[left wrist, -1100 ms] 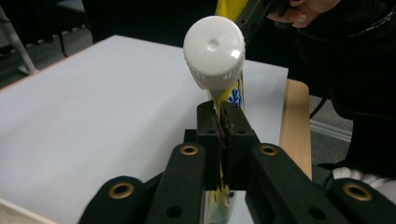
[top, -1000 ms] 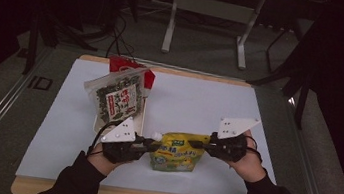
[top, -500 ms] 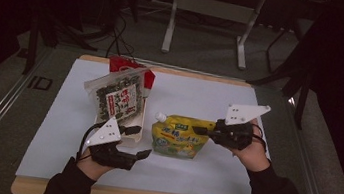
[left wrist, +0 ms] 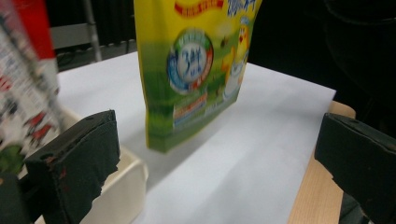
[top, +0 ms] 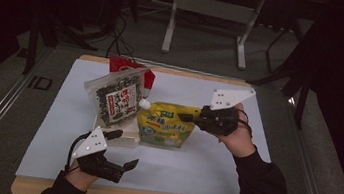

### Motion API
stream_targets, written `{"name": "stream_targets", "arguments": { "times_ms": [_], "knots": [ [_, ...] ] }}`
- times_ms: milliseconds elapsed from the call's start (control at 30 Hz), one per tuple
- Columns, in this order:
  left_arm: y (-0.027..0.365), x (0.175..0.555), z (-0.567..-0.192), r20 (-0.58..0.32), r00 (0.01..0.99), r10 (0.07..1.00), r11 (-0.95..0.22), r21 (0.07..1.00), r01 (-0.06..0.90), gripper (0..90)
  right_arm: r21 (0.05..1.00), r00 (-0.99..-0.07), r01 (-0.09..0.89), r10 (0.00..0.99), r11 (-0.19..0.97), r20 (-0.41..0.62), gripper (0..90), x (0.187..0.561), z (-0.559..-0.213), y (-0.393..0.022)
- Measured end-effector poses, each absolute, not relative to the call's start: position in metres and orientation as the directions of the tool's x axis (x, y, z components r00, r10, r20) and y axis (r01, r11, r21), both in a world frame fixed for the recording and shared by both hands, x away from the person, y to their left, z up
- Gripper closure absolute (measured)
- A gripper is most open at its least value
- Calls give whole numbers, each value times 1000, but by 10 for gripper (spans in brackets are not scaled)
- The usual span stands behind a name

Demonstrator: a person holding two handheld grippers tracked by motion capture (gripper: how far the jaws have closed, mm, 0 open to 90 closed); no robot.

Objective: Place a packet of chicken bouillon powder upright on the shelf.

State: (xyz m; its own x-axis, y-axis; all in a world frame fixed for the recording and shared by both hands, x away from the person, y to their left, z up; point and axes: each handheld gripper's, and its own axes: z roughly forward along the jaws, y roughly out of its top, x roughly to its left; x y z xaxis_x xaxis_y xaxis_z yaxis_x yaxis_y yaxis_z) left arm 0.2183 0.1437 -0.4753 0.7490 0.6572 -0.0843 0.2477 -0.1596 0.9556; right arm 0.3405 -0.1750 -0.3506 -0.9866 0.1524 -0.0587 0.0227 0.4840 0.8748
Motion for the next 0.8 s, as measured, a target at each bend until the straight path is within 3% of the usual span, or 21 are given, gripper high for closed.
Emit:
{"name": "stream_targets", "arguments": {
  "times_ms": [800],
  "knots": [
    [177, 196, -509, -51, 578, 814, -127, 957, 262, 4, 898, -995, -2, 88, 440, -45, 900, 365, -351, -102]
  ]
}}
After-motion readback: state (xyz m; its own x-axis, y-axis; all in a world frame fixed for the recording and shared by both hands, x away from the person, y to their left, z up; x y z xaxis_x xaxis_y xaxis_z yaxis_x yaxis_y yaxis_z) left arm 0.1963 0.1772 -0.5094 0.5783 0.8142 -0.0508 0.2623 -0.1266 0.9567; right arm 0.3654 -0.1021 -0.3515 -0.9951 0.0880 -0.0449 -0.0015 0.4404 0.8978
